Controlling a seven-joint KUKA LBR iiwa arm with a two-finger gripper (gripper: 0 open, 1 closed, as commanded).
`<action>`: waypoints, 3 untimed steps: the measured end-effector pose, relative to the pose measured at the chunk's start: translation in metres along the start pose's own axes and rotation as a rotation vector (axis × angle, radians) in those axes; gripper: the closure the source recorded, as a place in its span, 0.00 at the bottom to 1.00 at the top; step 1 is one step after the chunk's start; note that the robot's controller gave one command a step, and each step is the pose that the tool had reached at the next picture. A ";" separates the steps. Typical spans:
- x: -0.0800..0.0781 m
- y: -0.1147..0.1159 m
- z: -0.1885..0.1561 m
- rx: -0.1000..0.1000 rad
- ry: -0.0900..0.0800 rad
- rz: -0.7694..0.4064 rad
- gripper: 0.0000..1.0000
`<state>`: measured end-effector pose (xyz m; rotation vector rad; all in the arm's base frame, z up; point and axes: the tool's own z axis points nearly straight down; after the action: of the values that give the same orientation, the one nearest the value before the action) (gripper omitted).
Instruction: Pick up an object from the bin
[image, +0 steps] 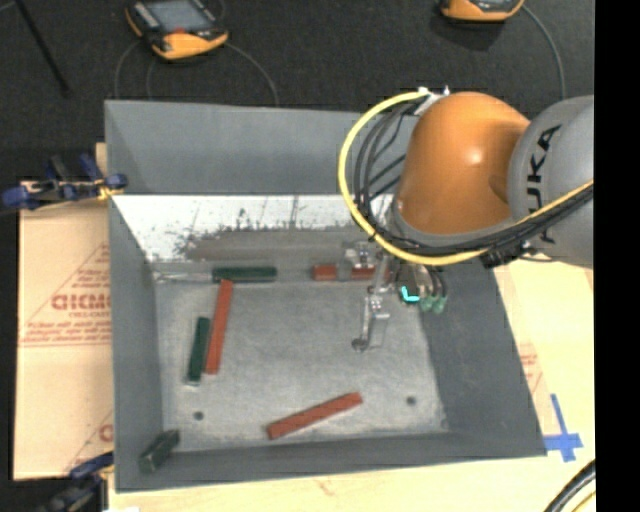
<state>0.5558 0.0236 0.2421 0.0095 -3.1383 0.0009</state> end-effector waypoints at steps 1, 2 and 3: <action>-0.001 0.000 -0.004 -0.001 -0.008 0.001 0.00; 0.013 0.006 0.046 0.001 -0.011 -0.087 0.00; 0.036 0.020 0.074 0.001 -0.006 -0.408 0.00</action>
Offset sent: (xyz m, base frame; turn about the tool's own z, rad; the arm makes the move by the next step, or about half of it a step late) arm -0.0510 0.0208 -0.1721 -0.3189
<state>0.5196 0.0437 0.1682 0.6469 -3.0768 0.0013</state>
